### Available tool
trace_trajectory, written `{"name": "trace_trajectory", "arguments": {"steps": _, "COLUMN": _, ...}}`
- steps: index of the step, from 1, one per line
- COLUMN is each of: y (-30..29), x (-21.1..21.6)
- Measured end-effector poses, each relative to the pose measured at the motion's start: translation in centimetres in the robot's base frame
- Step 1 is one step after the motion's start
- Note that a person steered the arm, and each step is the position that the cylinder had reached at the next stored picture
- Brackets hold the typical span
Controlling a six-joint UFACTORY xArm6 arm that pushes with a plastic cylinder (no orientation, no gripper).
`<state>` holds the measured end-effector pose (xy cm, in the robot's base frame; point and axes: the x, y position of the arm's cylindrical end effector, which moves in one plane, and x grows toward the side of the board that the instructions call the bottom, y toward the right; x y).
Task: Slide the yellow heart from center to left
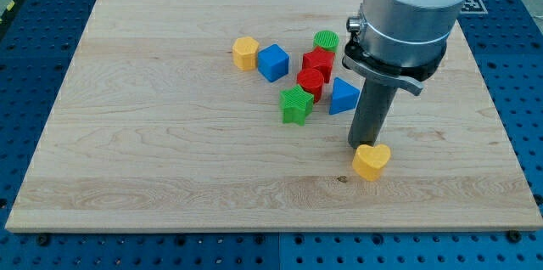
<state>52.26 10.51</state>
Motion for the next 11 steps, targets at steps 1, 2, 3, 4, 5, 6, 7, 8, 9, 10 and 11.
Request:
{"name": "trace_trajectory", "arguments": {"steps": 1, "y": 1.7, "x": 0.0}}
{"name": "trace_trajectory", "arguments": {"steps": 2, "y": 6.7, "x": 0.8}}
{"name": "trace_trajectory", "arguments": {"steps": 3, "y": 6.2, "x": 2.7}}
{"name": "trace_trajectory", "arguments": {"steps": 4, "y": 1.6, "x": 2.7}}
{"name": "trace_trajectory", "arguments": {"steps": 5, "y": -1.4, "x": 2.5}}
{"name": "trace_trajectory", "arguments": {"steps": 6, "y": -4.3, "x": 2.5}}
{"name": "trace_trajectory", "arguments": {"steps": 7, "y": -2.8, "x": 3.4}}
{"name": "trace_trajectory", "arguments": {"steps": 8, "y": -3.4, "x": 4.4}}
{"name": "trace_trajectory", "arguments": {"steps": 9, "y": -7.3, "x": 4.7}}
{"name": "trace_trajectory", "arguments": {"steps": 10, "y": -9.4, "x": 4.7}}
{"name": "trace_trajectory", "arguments": {"steps": 11, "y": -12.9, "x": 4.7}}
